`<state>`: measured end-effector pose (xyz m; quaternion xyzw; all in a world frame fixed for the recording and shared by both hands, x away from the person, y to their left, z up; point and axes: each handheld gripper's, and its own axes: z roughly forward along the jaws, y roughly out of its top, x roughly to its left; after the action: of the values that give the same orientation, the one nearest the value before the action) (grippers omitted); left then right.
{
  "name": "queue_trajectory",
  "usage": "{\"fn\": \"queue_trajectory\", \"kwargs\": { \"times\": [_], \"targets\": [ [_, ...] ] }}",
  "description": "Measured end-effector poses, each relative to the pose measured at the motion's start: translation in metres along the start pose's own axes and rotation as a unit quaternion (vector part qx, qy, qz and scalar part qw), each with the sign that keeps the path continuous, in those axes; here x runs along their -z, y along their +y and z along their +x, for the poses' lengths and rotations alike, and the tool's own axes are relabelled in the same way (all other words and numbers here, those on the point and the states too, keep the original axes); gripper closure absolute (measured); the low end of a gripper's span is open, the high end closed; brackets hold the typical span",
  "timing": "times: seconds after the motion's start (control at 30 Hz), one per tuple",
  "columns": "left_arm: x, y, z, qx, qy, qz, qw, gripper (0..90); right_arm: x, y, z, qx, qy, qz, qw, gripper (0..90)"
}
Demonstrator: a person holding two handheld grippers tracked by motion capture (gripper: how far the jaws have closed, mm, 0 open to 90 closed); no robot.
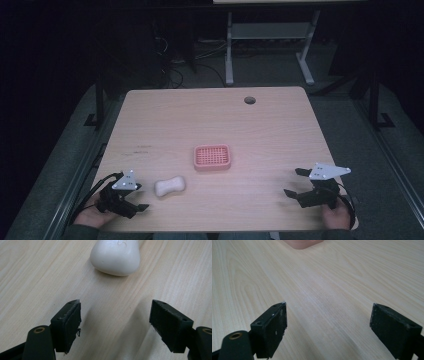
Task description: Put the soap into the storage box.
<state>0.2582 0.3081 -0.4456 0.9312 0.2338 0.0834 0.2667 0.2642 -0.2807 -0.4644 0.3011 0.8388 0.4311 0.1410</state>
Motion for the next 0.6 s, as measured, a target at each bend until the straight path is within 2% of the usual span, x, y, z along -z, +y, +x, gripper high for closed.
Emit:
{"fn": "queue_trajectory", "kwargs": {
  "times": [0.23, 0.6],
  "targets": [
    [-0.0017, 0.0021, -0.0011, -0.004, -0.004, 0.007, 1.0, 24.9, 0.0002, -0.0004, -0.0004, 0.0, 0.0, 0.0, 1.0, 13.5],
    [-0.0017, 0.0069, -0.0041, -0.012, -0.003, 0.005, 0.9999, 24.9, 0.0004, 0.0008, 0.0004, 0.004, 0.001, 0.001, 1.0, 13.5]
  ]
}}
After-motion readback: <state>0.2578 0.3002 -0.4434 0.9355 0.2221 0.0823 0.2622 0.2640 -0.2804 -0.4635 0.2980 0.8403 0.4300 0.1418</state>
